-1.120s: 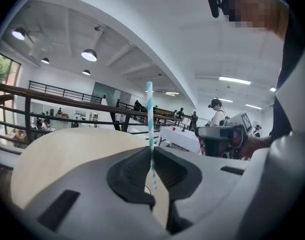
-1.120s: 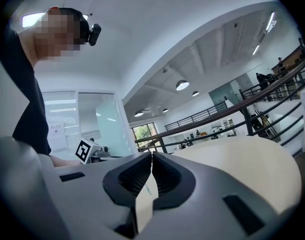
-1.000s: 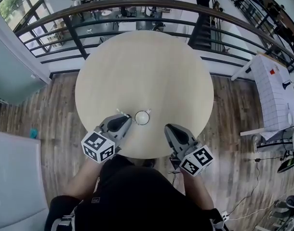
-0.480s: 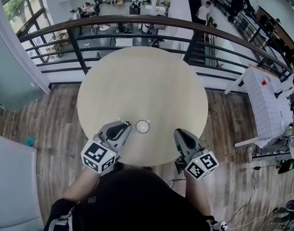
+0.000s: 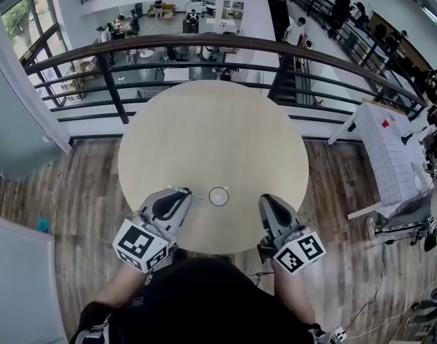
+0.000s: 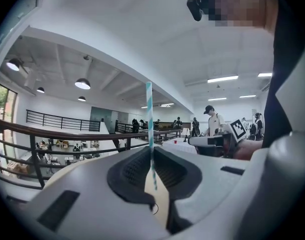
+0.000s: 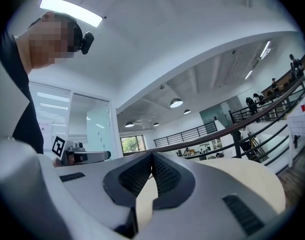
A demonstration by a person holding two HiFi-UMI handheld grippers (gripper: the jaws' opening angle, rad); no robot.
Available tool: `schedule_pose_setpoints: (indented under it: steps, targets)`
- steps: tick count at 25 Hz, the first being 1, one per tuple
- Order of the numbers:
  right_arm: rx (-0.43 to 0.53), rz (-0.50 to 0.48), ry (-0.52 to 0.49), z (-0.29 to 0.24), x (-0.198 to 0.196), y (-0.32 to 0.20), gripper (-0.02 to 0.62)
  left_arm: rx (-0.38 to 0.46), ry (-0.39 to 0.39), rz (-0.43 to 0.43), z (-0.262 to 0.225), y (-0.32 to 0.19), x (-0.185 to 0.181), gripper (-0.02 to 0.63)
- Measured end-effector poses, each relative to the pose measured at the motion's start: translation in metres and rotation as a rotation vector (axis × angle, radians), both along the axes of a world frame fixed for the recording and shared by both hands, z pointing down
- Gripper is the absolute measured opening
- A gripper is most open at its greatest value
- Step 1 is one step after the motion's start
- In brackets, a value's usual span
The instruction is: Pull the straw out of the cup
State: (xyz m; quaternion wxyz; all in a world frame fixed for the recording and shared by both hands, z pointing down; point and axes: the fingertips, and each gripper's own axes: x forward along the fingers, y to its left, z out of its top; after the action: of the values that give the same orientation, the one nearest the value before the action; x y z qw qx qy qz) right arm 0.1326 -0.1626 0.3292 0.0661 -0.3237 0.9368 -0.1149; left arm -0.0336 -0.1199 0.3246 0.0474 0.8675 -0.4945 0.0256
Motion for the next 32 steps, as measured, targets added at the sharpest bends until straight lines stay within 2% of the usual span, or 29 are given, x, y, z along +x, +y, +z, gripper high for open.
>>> schedule_pose_setpoints:
  steps: [5, 11, 17, 23, 32]
  targets:
    - [0.076, 0.046, 0.056, -0.02, 0.0, 0.01, 0.021, 0.053, 0.012, -0.038, -0.018, 0.007, -0.019, 0.028]
    - [0.137, 0.018, 0.061, -0.046, -0.007, 0.029, 0.02, 0.078, 0.02, -0.099, -0.022, 0.003, -0.037, 0.028]
    - [0.128, -0.007, 0.096, -0.038, -0.014, 0.032, 0.02, 0.06, 0.012, -0.1, -0.012, 0.0, -0.034, 0.028]
    - [0.118, 0.017, 0.099, -0.031, -0.003, 0.026, 0.02, 0.022, 0.016, -0.139, 0.005, -0.013, -0.039, 0.028]
    - [0.101, 0.026, 0.086, -0.026, 0.004, 0.016, 0.02, 0.004, -0.009, -0.106, 0.012, -0.027, -0.025, 0.028]
